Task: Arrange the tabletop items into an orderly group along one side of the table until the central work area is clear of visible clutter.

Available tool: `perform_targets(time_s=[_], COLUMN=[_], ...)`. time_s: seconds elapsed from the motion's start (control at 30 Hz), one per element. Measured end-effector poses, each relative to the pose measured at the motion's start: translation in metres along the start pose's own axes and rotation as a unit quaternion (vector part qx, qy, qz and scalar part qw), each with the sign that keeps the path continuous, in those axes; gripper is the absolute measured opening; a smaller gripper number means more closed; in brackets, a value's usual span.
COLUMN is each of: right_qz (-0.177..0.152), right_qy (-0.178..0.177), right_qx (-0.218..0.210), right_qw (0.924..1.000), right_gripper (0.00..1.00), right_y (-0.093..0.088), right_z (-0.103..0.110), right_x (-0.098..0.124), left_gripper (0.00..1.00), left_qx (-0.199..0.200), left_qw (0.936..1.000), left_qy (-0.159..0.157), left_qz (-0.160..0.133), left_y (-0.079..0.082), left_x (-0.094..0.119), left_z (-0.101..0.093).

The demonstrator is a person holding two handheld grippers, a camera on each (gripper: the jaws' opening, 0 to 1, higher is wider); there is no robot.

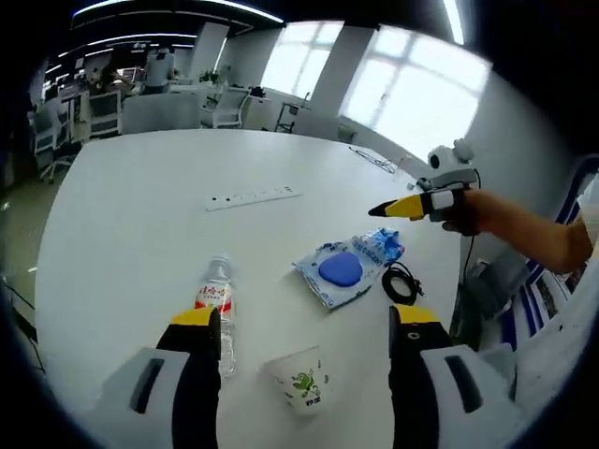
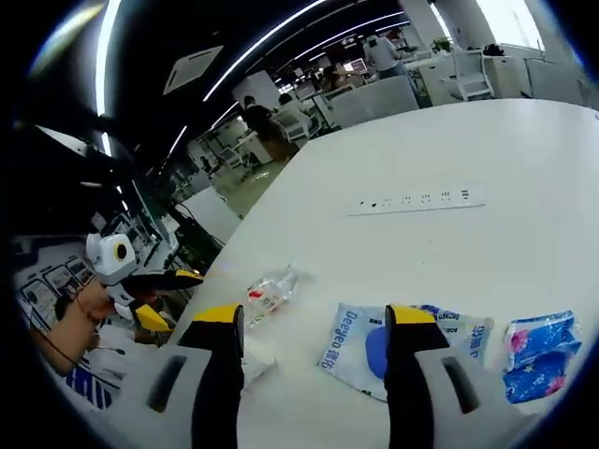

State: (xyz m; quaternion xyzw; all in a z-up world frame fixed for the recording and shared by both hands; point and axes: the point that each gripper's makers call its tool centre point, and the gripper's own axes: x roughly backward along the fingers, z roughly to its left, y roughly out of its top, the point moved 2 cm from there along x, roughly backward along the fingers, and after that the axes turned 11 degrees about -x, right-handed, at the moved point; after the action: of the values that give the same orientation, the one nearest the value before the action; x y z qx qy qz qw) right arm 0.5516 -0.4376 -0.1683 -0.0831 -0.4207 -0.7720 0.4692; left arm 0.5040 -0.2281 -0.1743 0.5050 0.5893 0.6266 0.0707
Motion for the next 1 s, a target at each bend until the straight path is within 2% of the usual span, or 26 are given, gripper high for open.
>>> perform_targets(time_s=[0.23,0.47,0.53,0.77,0.83,0.97,1.0], right_qz=[0.013,0.029,0.034,0.042,0.045,0.058,0.067], right_qy=[0.03,0.052,0.056,0.065,0.078,0.078,0.085], right_qx=[-0.014,-0.026,-0.03,-0.048,-0.07,-0.089,-0.107], right_qw=[0.9994,0.9979,0.9974,0.9959,0.9935,0.9913,0.9883], right_gripper=[0.59,0.58,0.57,0.55,0.54,0.52,0.51], right_y=[-0.003,-0.008,-0.013,-0.012,-0.011,-0.015,-0.018], right_z=[0.015,0.029,0.037,0.033,0.035,0.031,0.034], right_x=[-0.019,-0.048,-0.054,-0.095,-0.107,-0.128,-0.132], left_gripper=[0.74,0.74,0.74,0.74,0.74,0.73,0.73], left_qx=[0.018,0.033,0.038,0.05,0.051,0.059,0.06], left_qw=[0.9996,0.9987,0.9983,0.9973,0.9972,0.9964,0.9964], left_qy=[0.019,0.028,0.032,0.034,0.034,0.037,0.038], left_qz=[-0.012,-0.027,-0.029,-0.041,-0.043,-0.048,-0.048], left_y=[-0.008,-0.015,-0.018,-0.023,-0.025,-0.029,-0.03], left_x=[0.017,0.031,0.033,0.039,0.041,0.043,0.043], left_z=[0.01,0.017,0.02,0.024,0.026,0.032,0.033])
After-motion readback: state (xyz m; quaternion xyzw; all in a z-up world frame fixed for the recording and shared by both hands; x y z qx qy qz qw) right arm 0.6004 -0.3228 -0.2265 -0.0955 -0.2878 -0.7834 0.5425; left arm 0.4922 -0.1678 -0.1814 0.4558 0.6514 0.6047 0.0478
